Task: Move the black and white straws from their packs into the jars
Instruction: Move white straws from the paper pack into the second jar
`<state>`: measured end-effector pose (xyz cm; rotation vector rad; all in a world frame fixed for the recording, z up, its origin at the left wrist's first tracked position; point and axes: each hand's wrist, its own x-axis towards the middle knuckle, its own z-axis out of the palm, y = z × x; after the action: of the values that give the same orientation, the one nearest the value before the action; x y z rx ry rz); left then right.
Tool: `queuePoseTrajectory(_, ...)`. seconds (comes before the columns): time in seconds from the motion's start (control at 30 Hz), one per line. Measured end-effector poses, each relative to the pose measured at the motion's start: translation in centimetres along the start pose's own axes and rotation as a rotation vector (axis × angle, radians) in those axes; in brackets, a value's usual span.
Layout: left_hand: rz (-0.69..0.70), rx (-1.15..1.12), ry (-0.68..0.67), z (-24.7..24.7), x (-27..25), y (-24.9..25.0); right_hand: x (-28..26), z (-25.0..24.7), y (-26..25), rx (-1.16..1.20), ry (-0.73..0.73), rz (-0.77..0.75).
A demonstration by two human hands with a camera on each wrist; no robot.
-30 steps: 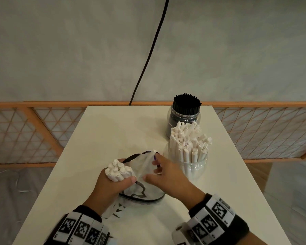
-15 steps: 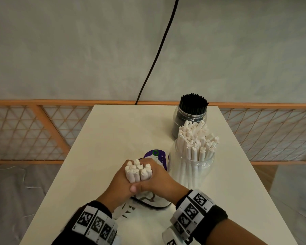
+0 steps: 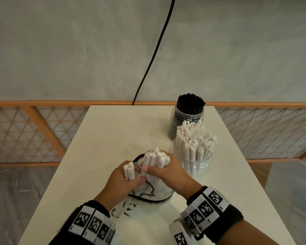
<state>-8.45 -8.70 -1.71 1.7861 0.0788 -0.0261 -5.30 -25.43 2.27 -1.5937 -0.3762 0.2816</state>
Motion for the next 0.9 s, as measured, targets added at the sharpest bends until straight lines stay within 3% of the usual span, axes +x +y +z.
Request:
queuePoseTrajectory(0.23,0.023,0.011,-0.040,1.2,0.4,0.5,-0.1,-0.4,0.3,-0.087,0.080,-0.012)
queuePoseTrajectory(0.37,-0.043,-0.023,-0.016,0.5,0.8,-0.1,-0.5,-1.6,-2.3,-0.065,0.178,-0.030)
queuePoseTrajectory(0.6,-0.252,-0.076,0.076,-0.7,2.6,-0.8,-0.8,-6.6,-9.9,0.112,0.482,-0.318)
queuePoseTrajectory(0.73,-0.382,0.048,0.078,-1.0,3.8,-3.2,-1.0,-10.2,-12.0,0.271,0.614,-0.467)
queuePoseTrajectory(0.9,-0.337,0.195,0.071,-0.8,3.5,-4.2,-2.0,-13.1,-12.5,0.389,0.715,-0.534)
